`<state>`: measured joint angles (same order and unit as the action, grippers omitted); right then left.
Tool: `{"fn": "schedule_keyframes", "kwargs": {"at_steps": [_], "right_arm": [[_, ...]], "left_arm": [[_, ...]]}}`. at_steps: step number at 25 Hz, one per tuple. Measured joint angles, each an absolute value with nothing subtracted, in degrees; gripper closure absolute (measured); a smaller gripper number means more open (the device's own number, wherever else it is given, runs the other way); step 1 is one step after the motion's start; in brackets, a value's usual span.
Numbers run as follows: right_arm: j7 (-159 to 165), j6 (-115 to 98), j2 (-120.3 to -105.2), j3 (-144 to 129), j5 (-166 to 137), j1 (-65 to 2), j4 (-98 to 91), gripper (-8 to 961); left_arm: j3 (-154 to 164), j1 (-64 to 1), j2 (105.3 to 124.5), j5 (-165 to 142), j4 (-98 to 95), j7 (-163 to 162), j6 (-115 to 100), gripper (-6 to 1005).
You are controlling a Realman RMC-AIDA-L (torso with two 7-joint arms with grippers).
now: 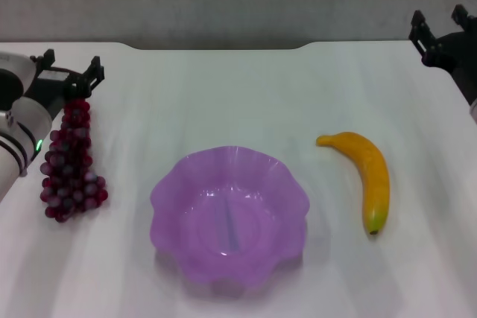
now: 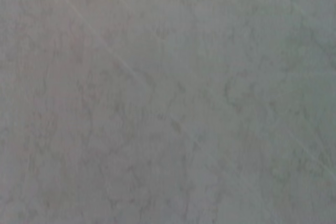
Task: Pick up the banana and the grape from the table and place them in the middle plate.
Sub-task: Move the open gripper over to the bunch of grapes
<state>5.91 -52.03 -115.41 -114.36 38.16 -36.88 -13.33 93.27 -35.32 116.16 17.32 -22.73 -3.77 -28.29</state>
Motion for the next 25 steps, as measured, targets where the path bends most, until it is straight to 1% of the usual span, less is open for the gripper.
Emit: {"fn": "schedule_keyframes", "kwargs": {"at_steps": [7, 14, 25], "right_arm": [[5.9, -51.0, -115.41, -114.3, 38.3, -36.8, -13.1, 263], [5.7, -48.3, -115.35, -114.5, 38.0, -36.6, -13.0, 262], [3.8, -44.2, -115.37, -114.6, 37.9, -37.9, -13.0, 260]], "left_arm": [[93.2, -35.7, 116.29, 17.4, -21.5, -3.7, -28.5, 171], [93.1, -36.2, 115.71, 17.4, -21.4, -3.0, -28.7, 171], [93.1, -36.6, 116.22, 17.3, -17.9, -3.5, -29.6, 170]]}}
